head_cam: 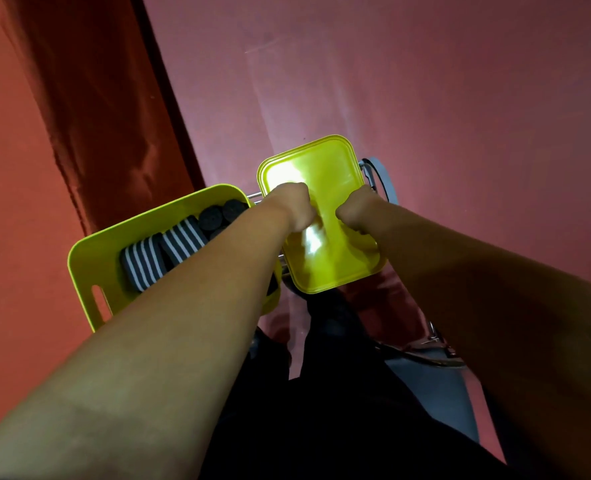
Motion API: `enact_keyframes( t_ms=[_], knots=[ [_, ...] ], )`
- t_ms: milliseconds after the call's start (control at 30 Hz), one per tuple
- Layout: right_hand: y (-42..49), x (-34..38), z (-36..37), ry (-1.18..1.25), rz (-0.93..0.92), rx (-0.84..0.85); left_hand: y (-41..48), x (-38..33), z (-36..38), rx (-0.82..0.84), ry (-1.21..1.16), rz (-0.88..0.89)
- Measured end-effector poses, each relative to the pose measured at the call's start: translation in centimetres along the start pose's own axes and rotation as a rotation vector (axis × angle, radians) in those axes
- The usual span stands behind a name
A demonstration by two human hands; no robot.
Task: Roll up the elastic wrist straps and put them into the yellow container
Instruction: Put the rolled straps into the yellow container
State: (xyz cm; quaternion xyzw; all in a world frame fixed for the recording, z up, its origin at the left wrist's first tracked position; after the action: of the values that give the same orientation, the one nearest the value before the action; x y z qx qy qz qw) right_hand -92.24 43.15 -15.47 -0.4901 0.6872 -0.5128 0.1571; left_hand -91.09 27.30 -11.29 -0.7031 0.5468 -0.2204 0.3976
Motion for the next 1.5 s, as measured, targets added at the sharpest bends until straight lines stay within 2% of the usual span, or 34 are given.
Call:
enact_keyframes(
  t_ms=[200,333,433,500,600,733,833,1067,1233,1333,1400,1500],
  knots=[
    [1.7,0.0,0.4,-0.264,-0.028,0.007,0.0,-0.2,-0.9,-0.040,-0.098,-0.033],
    [-0.3,2.0,0.0,-0.500,-0.127,-0.018,-0.5,0.3,-2.1,-0.108,-0.228,-0.115],
    [-2.3,4.0,-0.7,-0.546,-0.217,-0.057,-1.3,1.0,-3.1,-0.134,-0.294,-0.144],
    [-3.3,4.8,-1.1,-0.490,-0.227,-0.103,-2.1,1.3,-4.0,-0.152,-0.318,-0.136],
    [-5.1,5.9,-2.1,-0.530,-0.259,-0.182,-3.7,2.1,-5.7,-0.182,-0.392,-0.130],
    [-7.3,8.6,-4.2,-0.509,-0.321,-0.193,-5.6,4.5,-7.7,-0.190,-0.605,-0.155],
    [-9.7,12.2,-3.9,-0.490,-0.455,-0.177,-7.4,6.8,-9.3,-0.206,-0.812,-0.217],
    [-15.7,20.4,0.0,-0.459,-0.741,-0.132,-13.1,15.1,-11.6,-0.464,-1.194,-0.460],
    [-19.5,24.1,5.2,-0.672,-0.949,-0.050,-17.9,23.0,-9.4,-0.640,-1.340,-0.741],
    [-20.9,25.1,8.5,-0.871,-1.054,0.022,-19.4,26.7,-5.6,-0.563,-1.500,-0.806],
    [-21.3,25.6,10.8,-0.947,-1.112,0.090,-20.6,28.4,-3.0,-0.524,-1.453,-0.858],
    [-21.2,26.4,13.3,-0.966,-1.100,0.116,-22.0,30.5,0.3,-0.501,-1.434,-0.865]
  ],
)
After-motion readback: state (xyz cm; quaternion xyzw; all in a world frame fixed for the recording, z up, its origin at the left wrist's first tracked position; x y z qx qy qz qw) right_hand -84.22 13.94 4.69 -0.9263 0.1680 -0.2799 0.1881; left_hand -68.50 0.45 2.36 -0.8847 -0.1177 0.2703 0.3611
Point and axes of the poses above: each hand's wrist, its own y-axis towards the middle knuckle, its own z-axis out of the palm, x = y × z, the point moved 5 cm from there along y, towards the middle knuckle, and after that the axes turned 7 degrees about -z, right-handed, at the moved point
